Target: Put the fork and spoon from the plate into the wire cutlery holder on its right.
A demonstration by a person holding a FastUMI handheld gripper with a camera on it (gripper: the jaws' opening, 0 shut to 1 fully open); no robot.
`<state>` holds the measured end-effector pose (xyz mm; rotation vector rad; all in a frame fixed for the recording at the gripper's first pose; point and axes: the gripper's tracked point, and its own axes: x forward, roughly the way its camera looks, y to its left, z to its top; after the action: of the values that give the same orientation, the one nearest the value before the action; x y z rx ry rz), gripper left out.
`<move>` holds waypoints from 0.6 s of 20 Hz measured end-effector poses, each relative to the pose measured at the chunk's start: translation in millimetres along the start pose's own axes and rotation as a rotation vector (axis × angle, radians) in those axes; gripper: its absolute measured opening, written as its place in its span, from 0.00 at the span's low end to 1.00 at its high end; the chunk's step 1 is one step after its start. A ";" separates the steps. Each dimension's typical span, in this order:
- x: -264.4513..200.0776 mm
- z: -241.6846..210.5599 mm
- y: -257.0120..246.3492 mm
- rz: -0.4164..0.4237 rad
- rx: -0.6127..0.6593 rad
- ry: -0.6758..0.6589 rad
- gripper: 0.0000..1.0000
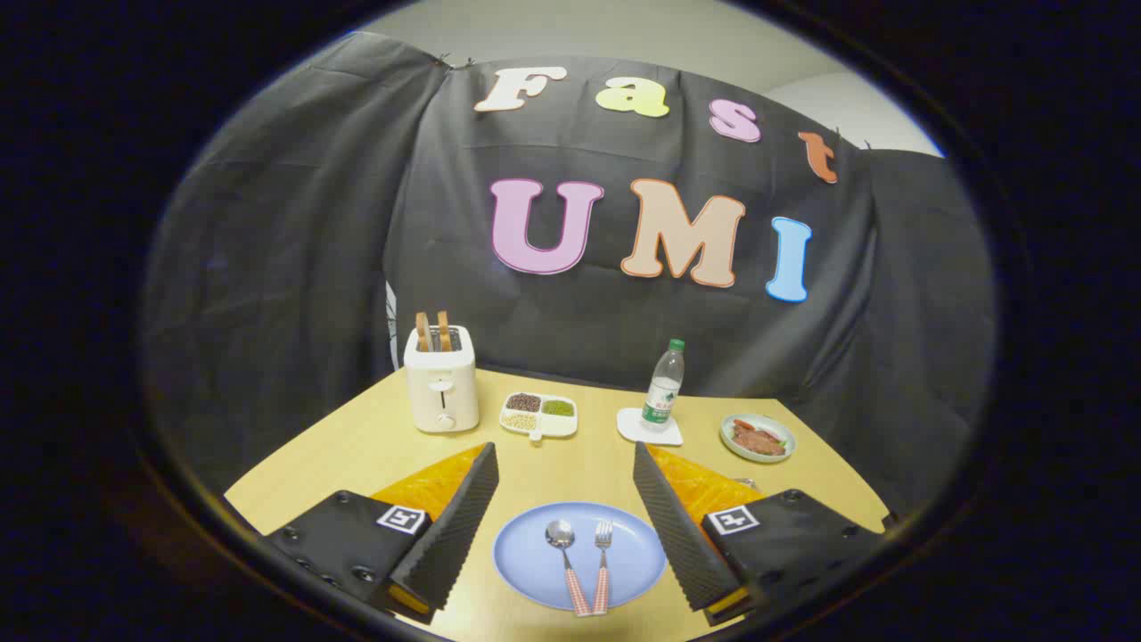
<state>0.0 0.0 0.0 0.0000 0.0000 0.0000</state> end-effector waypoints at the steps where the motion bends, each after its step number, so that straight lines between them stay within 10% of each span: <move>1: 1.9 -0.1 -1.4 -0.003 -0.005 0.002 0.98; 12: 16.6 -8.2 -23.9 -0.027 -0.015 0.006 0.98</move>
<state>16.6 -23.9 -8.2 -0.0146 0.0062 -0.0275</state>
